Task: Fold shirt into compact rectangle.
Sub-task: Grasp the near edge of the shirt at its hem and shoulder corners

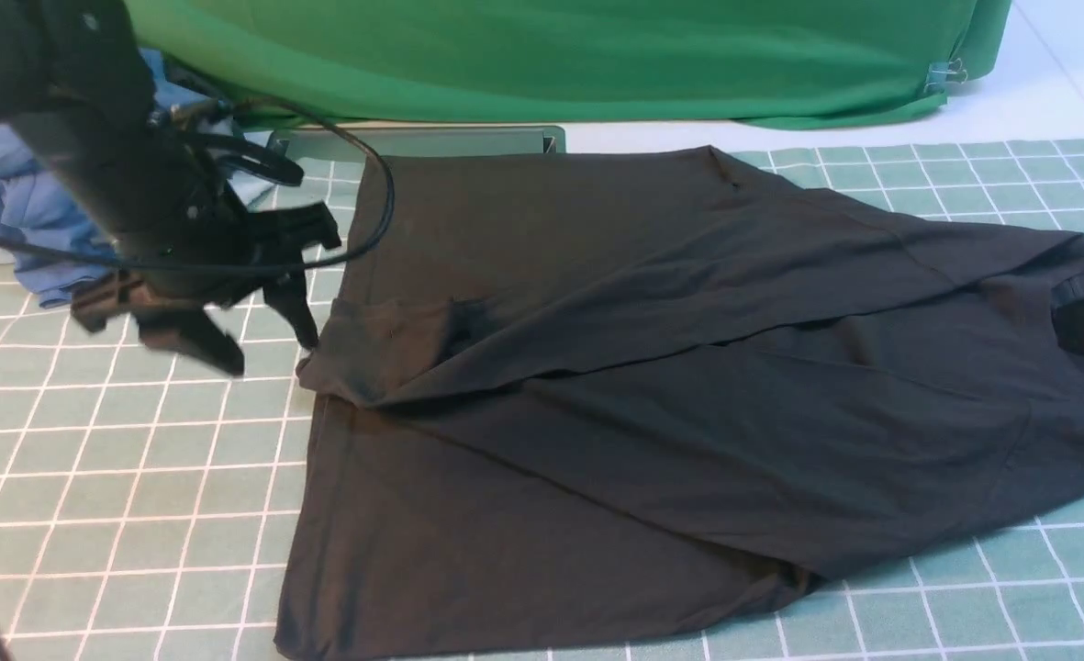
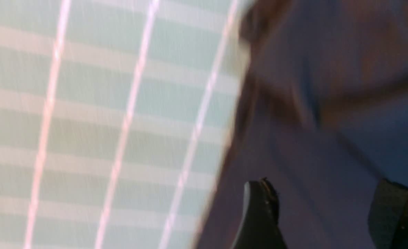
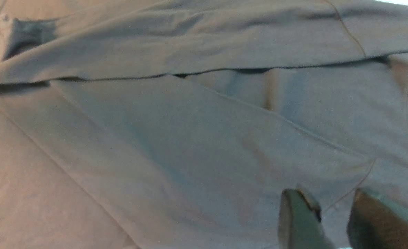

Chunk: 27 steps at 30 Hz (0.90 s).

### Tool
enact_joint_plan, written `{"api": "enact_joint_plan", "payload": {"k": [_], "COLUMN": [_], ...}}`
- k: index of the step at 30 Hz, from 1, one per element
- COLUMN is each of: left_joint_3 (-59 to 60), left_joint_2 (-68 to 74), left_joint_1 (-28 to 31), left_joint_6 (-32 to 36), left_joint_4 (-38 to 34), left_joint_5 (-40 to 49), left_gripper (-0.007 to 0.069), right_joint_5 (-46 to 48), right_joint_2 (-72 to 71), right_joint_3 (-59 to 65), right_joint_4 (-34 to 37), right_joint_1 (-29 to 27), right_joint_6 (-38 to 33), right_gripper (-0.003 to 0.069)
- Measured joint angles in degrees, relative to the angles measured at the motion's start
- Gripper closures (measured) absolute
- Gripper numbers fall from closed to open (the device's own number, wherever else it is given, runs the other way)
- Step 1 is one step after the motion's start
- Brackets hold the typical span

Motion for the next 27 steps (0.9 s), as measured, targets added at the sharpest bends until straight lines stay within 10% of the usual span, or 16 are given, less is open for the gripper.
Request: {"api": "enact_joint_plan", "payload": {"k": [12, 27], "left_joint_3": [26.8, 30.4], "left_joint_2": [-3.3, -3.3], "left_joint_1": [-11.4, -12.1], "left_joint_6": [-1.6, -11.8], "left_joint_4": [-0.7, 6.4], "left_joint_5": [-10.7, -16.1], "left_gripper": [0.0209, 0.0209], "right_joint_5": [1.2, 1.2], "right_joint_2": [0.0, 0.0], "right_joint_3": [0.0, 0.0], "right_joint_4": [0.0, 0.0], "right_joint_1": [0.0, 0.0], "right_joint_6": [0.2, 0.3], "right_gripper": [0.0421, 0.0421]}}
